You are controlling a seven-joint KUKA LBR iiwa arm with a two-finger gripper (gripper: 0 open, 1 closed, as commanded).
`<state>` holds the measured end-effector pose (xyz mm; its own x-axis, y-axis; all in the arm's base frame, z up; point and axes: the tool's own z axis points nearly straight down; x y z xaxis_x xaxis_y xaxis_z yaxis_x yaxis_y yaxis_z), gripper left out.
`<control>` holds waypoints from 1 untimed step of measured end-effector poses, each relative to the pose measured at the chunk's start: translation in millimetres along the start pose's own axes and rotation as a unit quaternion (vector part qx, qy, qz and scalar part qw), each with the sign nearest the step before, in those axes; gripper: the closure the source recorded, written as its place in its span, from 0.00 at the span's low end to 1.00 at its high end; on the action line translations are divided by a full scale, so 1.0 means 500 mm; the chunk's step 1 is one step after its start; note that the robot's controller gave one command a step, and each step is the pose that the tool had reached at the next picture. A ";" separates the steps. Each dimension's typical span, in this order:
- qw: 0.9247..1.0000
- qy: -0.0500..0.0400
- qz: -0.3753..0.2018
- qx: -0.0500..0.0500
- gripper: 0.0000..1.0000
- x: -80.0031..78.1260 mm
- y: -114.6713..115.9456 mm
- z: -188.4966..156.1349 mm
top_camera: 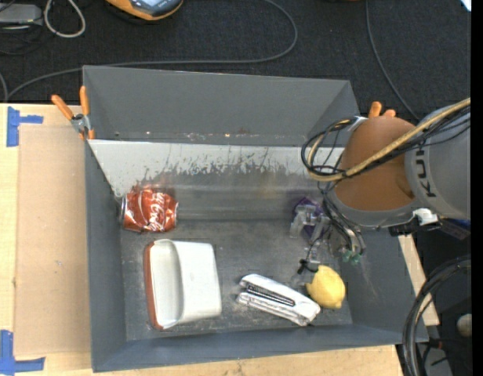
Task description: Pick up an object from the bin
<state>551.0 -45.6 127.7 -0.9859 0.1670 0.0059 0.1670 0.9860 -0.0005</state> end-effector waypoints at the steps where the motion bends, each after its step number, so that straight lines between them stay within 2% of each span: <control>1: 0.999 -0.003 0.033 -0.001 0.00 0.048 0.094 0.073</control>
Offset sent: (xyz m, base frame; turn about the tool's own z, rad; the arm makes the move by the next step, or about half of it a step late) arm -0.0043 -0.0758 -0.0566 -0.1402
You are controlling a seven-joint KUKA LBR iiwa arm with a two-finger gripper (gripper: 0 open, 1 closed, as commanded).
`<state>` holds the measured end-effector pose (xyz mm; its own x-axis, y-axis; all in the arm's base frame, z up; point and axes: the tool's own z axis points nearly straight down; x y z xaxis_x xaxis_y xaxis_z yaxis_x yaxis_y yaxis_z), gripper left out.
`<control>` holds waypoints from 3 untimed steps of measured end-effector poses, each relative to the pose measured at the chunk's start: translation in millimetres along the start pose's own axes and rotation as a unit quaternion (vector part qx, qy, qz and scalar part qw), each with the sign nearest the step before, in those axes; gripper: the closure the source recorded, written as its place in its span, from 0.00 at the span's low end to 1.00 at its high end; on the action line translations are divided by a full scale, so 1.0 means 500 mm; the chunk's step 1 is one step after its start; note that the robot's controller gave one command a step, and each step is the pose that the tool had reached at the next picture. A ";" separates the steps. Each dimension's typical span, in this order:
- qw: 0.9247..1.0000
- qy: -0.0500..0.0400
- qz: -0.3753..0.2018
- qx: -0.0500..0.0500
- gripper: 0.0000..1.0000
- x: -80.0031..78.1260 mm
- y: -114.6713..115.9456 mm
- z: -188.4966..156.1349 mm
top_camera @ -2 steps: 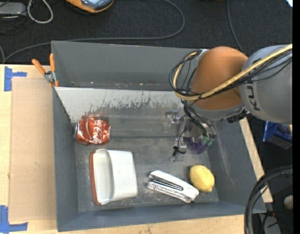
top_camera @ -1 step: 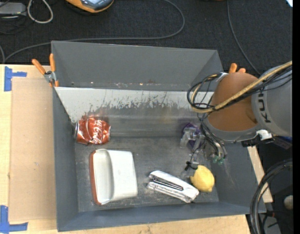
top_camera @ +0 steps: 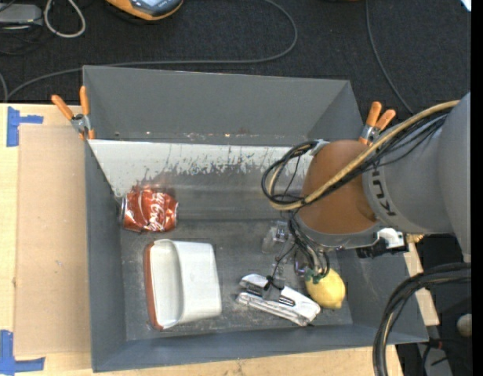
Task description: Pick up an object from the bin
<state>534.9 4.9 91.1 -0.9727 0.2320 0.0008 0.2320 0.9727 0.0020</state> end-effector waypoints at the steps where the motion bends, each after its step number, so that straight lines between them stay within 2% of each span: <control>1: 0.997 0.001 -0.081 -0.001 0.00 -0.061 -0.165 0.021; 2: 0.997 0.008 0.078 -0.003 1.00 -0.048 0.020 0.035; 3: 0.997 0.007 0.078 -0.003 1.00 -0.048 0.020 0.035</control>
Offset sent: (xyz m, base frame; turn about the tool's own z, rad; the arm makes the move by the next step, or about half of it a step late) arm 0.0249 0.0004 -0.0211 0.1604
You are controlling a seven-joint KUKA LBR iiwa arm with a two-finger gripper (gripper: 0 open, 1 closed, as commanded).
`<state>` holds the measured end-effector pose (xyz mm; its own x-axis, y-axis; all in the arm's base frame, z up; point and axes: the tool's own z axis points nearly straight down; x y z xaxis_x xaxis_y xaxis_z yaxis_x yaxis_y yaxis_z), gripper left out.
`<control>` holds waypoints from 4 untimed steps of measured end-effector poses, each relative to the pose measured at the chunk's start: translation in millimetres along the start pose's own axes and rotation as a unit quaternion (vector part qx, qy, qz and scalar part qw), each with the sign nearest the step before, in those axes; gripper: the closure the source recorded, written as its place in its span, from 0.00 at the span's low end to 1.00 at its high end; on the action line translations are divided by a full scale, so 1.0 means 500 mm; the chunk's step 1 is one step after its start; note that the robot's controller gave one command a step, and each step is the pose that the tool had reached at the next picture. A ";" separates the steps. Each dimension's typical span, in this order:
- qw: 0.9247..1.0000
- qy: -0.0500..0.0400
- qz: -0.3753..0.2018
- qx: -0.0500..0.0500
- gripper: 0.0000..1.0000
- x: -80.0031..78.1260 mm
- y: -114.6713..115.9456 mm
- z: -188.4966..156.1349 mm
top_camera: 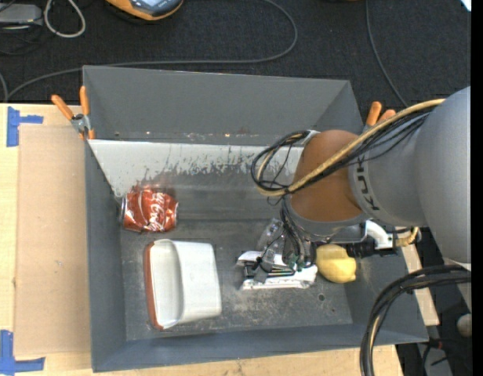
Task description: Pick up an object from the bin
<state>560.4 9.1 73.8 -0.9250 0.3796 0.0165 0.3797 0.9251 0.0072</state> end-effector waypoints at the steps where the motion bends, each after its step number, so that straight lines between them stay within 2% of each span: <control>1: 1.000 -0.001 0.003 -0.004 1.00 0.006 -0.006 -0.003; 2: 1.000 -0.002 0.003 -0.004 1.00 0.006 -0.006 -0.003; 3: 1.000 0.002 0.001 -0.005 1.00 0.000 -0.005 -0.001; 4: 1.000 0.000 0.012 -0.006 1.00 -0.011 -0.027 -0.010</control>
Offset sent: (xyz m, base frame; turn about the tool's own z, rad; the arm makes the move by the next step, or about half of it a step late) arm -0.0076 -0.0041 -0.0038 0.0090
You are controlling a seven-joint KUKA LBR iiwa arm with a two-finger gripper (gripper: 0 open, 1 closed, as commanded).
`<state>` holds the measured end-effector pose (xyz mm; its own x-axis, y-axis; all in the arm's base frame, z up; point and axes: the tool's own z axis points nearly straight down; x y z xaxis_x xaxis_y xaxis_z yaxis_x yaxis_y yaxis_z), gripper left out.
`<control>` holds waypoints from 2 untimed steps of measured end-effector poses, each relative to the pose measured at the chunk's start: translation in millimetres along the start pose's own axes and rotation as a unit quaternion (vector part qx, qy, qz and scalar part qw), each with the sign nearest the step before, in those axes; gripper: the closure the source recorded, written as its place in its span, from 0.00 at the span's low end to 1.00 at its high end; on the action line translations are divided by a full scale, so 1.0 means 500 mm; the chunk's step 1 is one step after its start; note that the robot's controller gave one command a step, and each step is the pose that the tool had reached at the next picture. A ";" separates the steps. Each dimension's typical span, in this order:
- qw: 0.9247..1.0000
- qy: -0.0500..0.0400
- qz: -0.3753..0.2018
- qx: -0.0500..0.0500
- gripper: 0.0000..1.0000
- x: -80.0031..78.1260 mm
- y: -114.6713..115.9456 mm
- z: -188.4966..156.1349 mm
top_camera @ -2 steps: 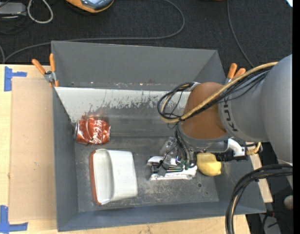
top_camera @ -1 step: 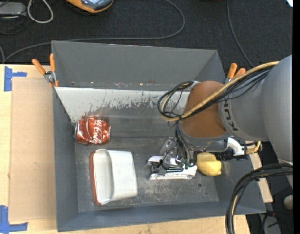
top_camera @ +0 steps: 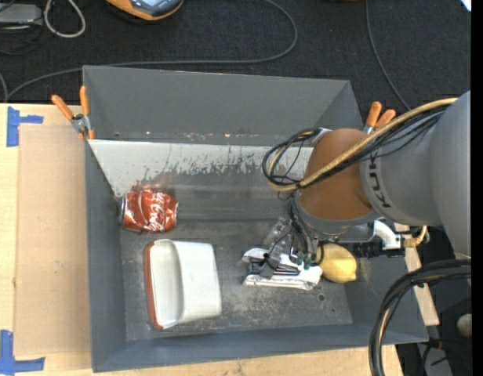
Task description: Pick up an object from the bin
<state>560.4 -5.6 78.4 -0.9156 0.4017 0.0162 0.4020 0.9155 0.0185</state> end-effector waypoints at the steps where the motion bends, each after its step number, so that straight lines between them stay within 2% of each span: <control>1: 1.000 0.004 -0.007 0.001 1.00 -0.008 0.013 0.006; 2: 1.000 -0.005 -0.005 -0.002 1.00 0.003 0.007 0.003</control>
Offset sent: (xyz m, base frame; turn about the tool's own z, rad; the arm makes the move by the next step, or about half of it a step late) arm -0.0058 0.0046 -0.0084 -0.0161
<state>560.4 -1.6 76.7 -0.9197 0.3927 0.0052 0.3927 0.9194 0.0232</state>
